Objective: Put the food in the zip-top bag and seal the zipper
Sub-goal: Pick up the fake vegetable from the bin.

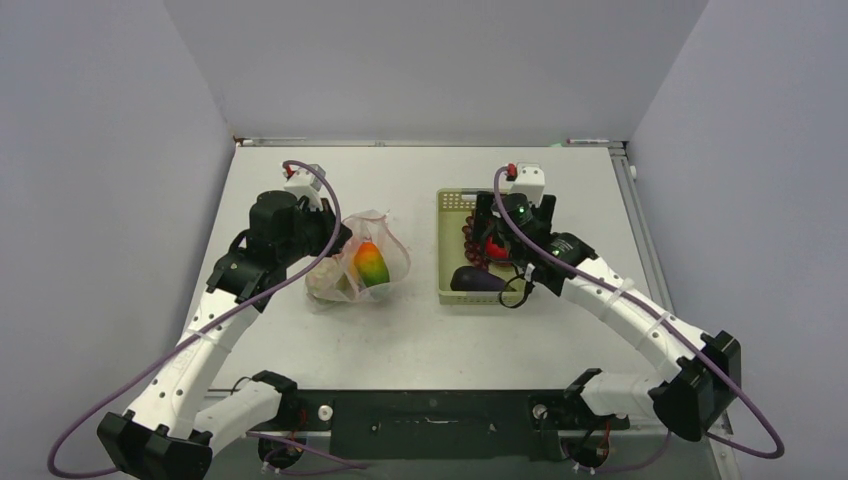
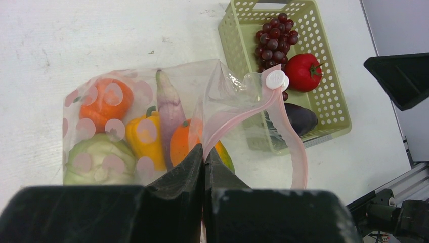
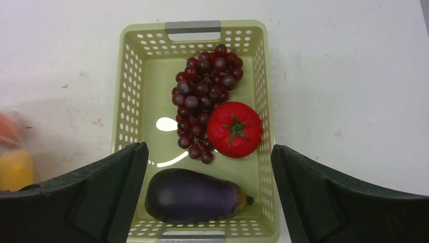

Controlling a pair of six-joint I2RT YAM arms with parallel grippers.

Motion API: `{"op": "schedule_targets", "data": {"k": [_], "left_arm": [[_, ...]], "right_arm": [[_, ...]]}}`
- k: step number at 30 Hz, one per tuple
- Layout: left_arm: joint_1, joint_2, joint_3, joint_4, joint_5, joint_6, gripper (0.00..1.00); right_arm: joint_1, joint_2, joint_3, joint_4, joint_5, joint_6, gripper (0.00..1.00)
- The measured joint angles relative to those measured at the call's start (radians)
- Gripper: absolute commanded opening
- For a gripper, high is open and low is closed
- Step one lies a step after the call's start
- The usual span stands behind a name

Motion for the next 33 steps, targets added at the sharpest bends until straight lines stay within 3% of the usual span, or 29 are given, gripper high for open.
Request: {"op": "schedule_targets", "data": {"k": [10, 15, 33], "left_arm": [[-0.001, 0.001, 0.0, 0.0, -0.002, 0.0, 0.0], [-0.001, 0.001, 0.0, 0.0, -0.002, 0.0, 0.0], [-0.001, 0.001, 0.0, 0.0, -0.002, 0.0, 0.0]], "right_arm": [[-0.058, 0.129, -0.033, -0.005, -0.014, -0.008, 1.0], [-0.07, 0.206, -0.035, -0.005, -0.014, -0.015, 0.92], [-0.116, 0.442, 0.014, 0.018, -0.039, -0.063, 0.91]]}}
